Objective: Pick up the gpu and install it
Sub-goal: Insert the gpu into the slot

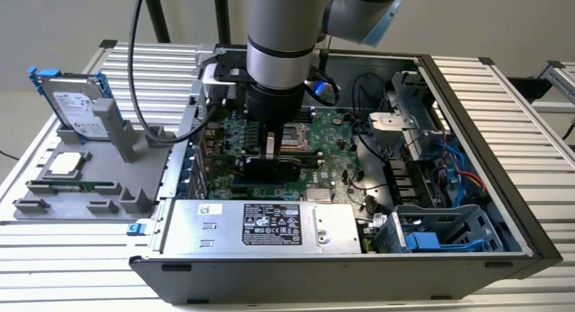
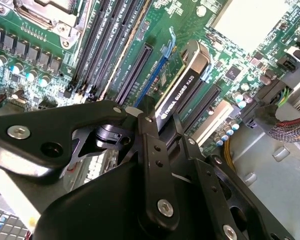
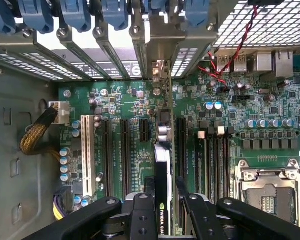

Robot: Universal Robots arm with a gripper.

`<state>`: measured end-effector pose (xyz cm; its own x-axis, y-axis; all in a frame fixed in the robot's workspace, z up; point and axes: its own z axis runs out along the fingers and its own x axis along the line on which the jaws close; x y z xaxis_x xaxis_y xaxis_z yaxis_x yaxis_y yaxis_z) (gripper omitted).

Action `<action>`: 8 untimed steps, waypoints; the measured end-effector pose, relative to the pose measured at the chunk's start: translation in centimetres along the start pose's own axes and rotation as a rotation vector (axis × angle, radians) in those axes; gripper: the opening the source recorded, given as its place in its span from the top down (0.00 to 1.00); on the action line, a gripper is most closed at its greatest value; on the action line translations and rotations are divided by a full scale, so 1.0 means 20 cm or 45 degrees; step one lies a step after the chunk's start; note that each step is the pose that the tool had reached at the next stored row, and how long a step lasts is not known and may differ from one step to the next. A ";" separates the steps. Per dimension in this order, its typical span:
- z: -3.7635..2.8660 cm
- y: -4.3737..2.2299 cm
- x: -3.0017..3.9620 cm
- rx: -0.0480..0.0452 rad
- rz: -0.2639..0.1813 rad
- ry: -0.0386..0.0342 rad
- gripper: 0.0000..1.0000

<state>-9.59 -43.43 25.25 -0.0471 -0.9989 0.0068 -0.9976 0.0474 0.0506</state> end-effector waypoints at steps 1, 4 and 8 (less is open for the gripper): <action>0.000 -0.002 0.000 0.000 0.000 -0.0001 1.00; 0.002 -0.003 0.000 0.000 0.000 0.0003 1.00; 0.003 -0.004 0.001 0.000 0.000 -0.0001 1.00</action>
<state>-9.52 -43.45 25.18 -0.0470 -0.9989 0.0067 -0.9976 0.0473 0.0505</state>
